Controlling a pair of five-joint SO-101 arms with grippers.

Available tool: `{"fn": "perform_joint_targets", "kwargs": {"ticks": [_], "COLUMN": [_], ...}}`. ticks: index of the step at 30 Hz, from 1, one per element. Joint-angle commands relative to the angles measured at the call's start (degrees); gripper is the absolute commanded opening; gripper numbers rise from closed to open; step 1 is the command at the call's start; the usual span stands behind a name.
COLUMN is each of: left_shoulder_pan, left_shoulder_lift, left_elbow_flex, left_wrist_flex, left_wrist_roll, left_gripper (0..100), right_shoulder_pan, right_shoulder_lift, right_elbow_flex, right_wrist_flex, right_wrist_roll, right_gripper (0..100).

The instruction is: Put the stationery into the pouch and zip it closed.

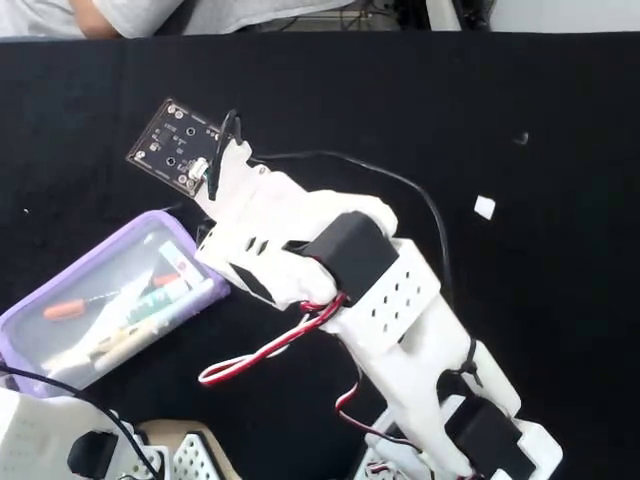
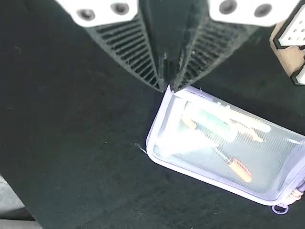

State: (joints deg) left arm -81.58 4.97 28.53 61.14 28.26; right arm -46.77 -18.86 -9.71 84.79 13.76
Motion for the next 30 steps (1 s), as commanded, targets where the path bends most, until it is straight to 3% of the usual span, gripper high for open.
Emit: {"fn": "perform_joint_targets", "kwargs": {"ticks": [1, 4, 10, 14, 23, 30], "left_shoulder_pan": [2.42, 5.93, 11.82, 14.55, 23.25, 36.18], "left_shoulder_lift": [-1.32, -1.41, -1.41, -1.32, -1.41, -7.82], "left_elbow_flex": [-3.03, -10.86, -38.11, -52.62, -66.77, -77.05], "left_wrist_flex": [0.26, 4.66, 25.49, 34.02, 39.47, 39.38], "left_wrist_roll": [-2.90, -5.63, -6.33, -6.33, -6.33, -6.33], "left_gripper": [3, 3, 3, 3, 3, 3], "right_shoulder_pan": [-0.70, -0.70, -0.70, -0.70, -0.53, 0.97], "right_shoulder_lift": [-0.84, -0.84, -0.84, -0.84, -0.84, -2.77], "right_elbow_flex": [-0.22, -0.22, -0.48, -0.48, -0.40, -4.70], "right_wrist_flex": [-1.05, -1.05, -1.05, -1.05, -2.55, -2.64], "right_wrist_roll": [0.35, 0.35, 0.35, 0.35, 0.35, 0.35], "right_gripper": [1.2, 1.2, 1.2, 1.5, 1.5, 1.5]}}
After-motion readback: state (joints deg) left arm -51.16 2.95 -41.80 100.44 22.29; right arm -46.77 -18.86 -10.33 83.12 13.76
